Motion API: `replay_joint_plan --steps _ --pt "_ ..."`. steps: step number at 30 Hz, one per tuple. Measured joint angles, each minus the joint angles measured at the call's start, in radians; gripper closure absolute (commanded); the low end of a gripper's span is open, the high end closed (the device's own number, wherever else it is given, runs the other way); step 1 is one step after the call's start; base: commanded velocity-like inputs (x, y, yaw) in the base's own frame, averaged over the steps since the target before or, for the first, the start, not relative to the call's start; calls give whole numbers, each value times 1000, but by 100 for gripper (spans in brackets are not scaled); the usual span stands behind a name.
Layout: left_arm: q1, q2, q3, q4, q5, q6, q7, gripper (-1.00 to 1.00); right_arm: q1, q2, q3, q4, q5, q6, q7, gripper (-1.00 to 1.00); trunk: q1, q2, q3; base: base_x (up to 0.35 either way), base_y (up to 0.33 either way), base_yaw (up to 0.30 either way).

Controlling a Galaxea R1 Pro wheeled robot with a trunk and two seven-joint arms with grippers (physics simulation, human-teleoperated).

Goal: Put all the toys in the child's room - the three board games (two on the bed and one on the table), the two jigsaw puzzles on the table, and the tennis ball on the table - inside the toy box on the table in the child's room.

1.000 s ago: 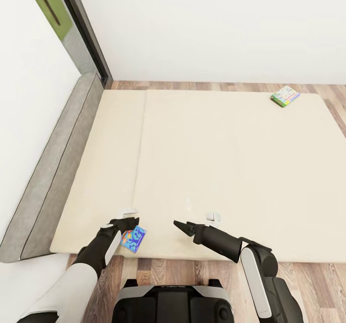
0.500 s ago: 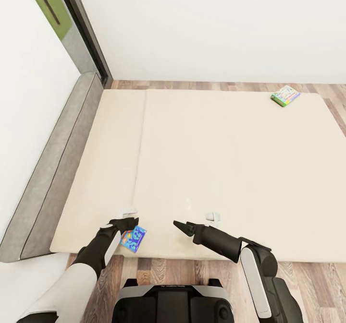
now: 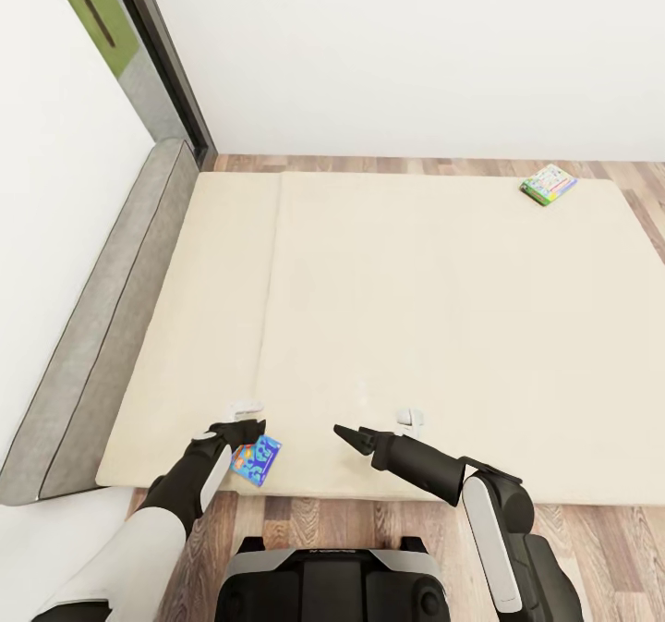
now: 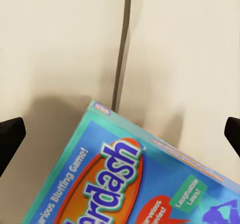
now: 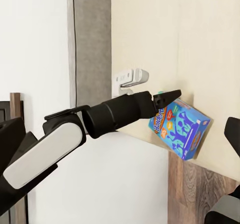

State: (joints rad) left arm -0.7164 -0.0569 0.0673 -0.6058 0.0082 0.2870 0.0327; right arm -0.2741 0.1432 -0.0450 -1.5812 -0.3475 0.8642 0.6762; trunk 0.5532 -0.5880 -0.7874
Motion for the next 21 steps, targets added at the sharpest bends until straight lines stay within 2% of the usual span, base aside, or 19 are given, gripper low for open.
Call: replay_joint_plan --steps 9,16,21 --pt "0 -2 9 57 0 0 6 -100 0 0 1 0 1 0 -1 -100 0 0 0 0 0 0" --pt "0 -2 44 79 0 0 8 -100 0 0 0 0 1 0 -1 -100 0 0 0 0 0 0" --pt "0 -2 51 81 0 0 8 -100 0 0 1 0 1 0 -1 -100 0 0 0 0 0 0"
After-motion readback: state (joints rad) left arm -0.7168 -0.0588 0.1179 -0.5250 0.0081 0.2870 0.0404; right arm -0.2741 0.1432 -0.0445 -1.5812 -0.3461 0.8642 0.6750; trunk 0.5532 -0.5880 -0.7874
